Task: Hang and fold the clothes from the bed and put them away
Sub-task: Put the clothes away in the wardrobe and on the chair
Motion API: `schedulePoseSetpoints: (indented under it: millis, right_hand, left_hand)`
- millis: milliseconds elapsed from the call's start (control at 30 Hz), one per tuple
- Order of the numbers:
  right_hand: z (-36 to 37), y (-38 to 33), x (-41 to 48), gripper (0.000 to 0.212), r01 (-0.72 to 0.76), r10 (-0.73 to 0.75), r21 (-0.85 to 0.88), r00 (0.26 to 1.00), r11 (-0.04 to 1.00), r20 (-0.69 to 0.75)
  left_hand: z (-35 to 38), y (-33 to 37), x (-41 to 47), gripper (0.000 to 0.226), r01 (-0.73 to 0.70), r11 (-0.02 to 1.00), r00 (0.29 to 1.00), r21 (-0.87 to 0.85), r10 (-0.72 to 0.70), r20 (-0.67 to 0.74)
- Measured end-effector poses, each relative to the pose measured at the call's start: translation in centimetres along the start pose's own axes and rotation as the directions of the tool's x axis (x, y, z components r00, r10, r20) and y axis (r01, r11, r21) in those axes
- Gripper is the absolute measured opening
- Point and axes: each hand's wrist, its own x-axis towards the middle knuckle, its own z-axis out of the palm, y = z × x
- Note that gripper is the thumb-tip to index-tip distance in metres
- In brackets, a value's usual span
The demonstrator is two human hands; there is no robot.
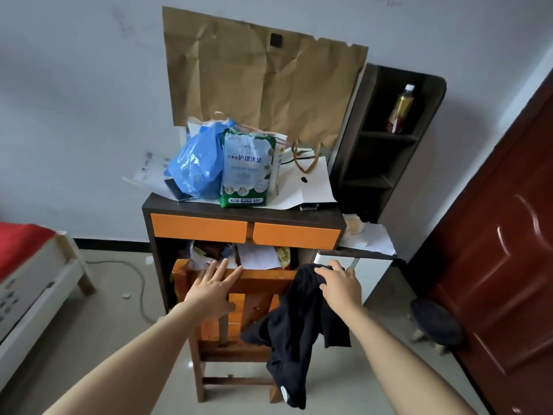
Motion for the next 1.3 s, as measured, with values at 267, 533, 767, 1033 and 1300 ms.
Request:
schedulePoseSetpoints:
  millis: [267,533,767,1033,1300]
  right_hand:
    - [-0.4,0.1,0.1,0.038,0.058,-0.059,-0.026,0.997,0.998,-0.051]
    - [-4.4,-0.1,2.4,0.028,0.128,-0.130,-0.038,0.989,0.991,-0.071]
    - [-11.7,-3.7,3.9,0.019,0.328,-0.171,0.531,0.930,0.781,-0.324]
    - [-14.2,-7.4,3.4,0.017,0.457,-0.291,0.665,0.889,0.591,-0.354]
    - [-16.1,-12.4,0.8,0.029,0.532,-0.465,0.823,0.790,0.198,-0.399]
  left_hand:
    - [0.1,-0.1,0.2,0.083,0.014,0.998,1.000,-0.053,-0.014,-0.009]
    - [-0.4,0.2,0.1,0.080,0.042,0.991,0.999,-0.126,-0.042,0.003]
    - [-0.8,0.0,0.2,0.077,0.061,0.971,0.998,-0.231,-0.054,0.033]
    - [-1.0,-0.9,-1.3,0.091,-0.030,0.772,0.994,-0.634,-0.043,-0.100]
    - [-1.7,0.3,-4.4,0.094,-0.178,0.308,0.959,-0.935,-0.159,-0.235]
